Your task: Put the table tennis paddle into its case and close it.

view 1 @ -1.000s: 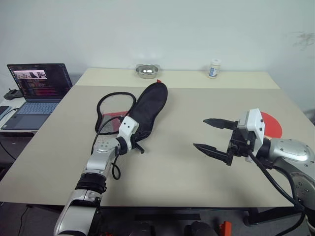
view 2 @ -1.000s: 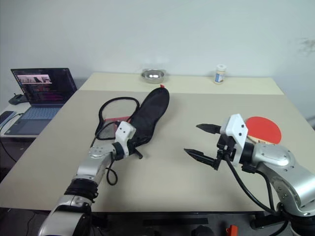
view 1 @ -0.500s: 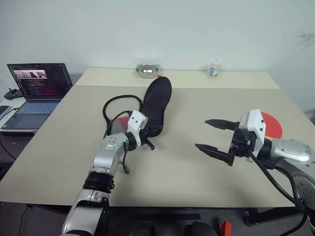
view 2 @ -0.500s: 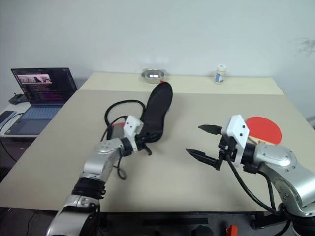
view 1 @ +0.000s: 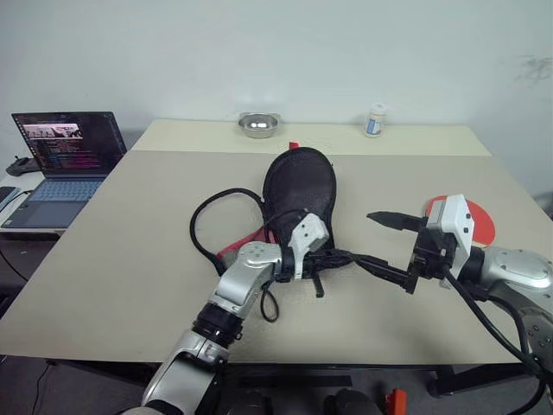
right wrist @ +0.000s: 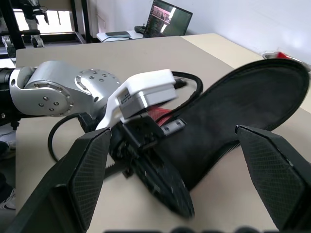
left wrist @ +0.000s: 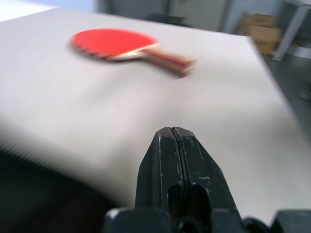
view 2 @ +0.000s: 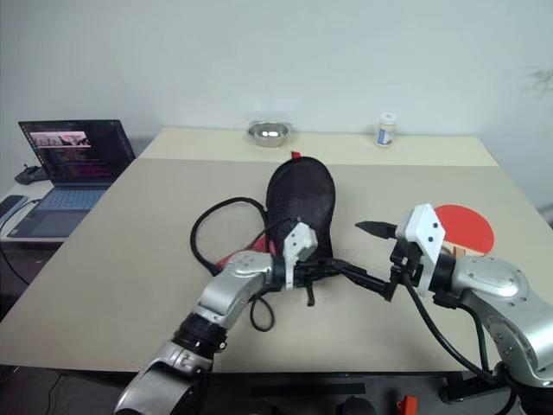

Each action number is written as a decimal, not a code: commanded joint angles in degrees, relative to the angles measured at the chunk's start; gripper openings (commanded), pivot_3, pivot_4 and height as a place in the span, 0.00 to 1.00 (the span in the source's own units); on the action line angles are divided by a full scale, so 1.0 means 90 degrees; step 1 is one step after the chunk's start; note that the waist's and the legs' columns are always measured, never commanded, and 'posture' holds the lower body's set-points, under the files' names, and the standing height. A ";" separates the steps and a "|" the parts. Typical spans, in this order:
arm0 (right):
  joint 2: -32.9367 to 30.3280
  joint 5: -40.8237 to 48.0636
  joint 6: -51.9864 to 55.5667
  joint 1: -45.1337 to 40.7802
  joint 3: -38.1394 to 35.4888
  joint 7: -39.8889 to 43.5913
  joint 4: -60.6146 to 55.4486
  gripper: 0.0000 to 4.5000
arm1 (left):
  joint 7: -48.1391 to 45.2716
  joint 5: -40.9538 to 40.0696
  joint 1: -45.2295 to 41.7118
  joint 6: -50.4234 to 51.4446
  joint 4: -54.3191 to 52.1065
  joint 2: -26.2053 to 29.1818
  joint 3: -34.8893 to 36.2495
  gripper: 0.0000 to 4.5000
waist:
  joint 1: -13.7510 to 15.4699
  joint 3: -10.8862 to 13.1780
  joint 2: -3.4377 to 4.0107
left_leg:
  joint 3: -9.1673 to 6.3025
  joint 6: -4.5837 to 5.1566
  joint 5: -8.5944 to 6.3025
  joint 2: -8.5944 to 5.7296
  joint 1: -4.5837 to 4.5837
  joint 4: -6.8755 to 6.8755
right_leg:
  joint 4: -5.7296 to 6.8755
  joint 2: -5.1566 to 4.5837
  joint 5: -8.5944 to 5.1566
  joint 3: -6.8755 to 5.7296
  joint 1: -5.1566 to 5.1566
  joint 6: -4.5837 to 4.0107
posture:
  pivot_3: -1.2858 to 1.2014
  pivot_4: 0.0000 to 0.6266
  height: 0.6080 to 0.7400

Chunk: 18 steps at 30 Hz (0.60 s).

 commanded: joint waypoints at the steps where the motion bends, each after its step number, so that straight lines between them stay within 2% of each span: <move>1: -0.0099 0.0146 0.0018 0.0037 -0.0266 -0.0088 -0.0303 1.00 | -0.0258 0.0063 -0.0349 -0.0292 0.0231 -0.0112 -0.0083 0.00 | -0.0006 0.0000 0.0000 | -0.0001 0.0000 0.0000 0.0001 0.0001 0.0000 | 0.0000 0.0001 0.0000 0.0000 0.0000 0.0000 | 0.52 0.24 1.00; 5: -0.0115 0.0217 0.0068 0.0072 -0.0287 -0.0184 -0.0386 1.00 | -0.0403 0.0168 -0.0679 -0.0630 0.0789 -0.0236 -0.0074 0.00 | -0.0007 0.0000 0.0000 | -0.0004 0.0001 0.0000 0.0001 0.0000 0.0000 | 0.0000 0.0004 -0.0001 -0.0001 0.0000 0.0001 | 0.52 0.24 1.00; 10: -0.0149 0.0280 0.0154 0.0106 -0.0325 -0.0260 -0.0472 1.00 | -0.0284 0.0311 -0.0709 -0.0947 0.0914 -0.0121 0.0060 0.00 | -0.0007 0.0001 0.0000 | -0.0005 0.0001 0.0000 0.0001 -0.0005 -0.0001 | -0.0006 0.0004 -0.0001 -0.0001 -0.0002 0.0001 | 0.52 0.24 1.00; 13: -0.0151 0.0316 0.0183 0.0160 -0.0355 -0.0306 -0.0513 1.00 | 0.0214 0.0367 -0.0563 -0.1054 0.0844 -0.0041 0.0337 0.13 | -0.0007 0.0001 -0.0001 | -0.0006 0.0001 0.0000 0.0001 -0.0006 -0.0001 | -0.0005 0.0004 -0.0001 -0.0001 -0.0003 0.0001 | 0.52 0.24 1.00; 18: -0.0142 0.0303 0.0153 0.0178 -0.0282 -0.0273 -0.0423 1.00 | 0.0520 0.0248 -0.0058 -0.0779 -0.0099 0.0084 0.0524 0.53 | -0.0013 0.0001 0.0000 | -0.0007 0.0001 0.0000 0.0004 -0.0005 -0.0001 | -0.0003 0.0003 -0.0001 -0.0001 -0.0002 0.0001 | 0.52 0.24 1.00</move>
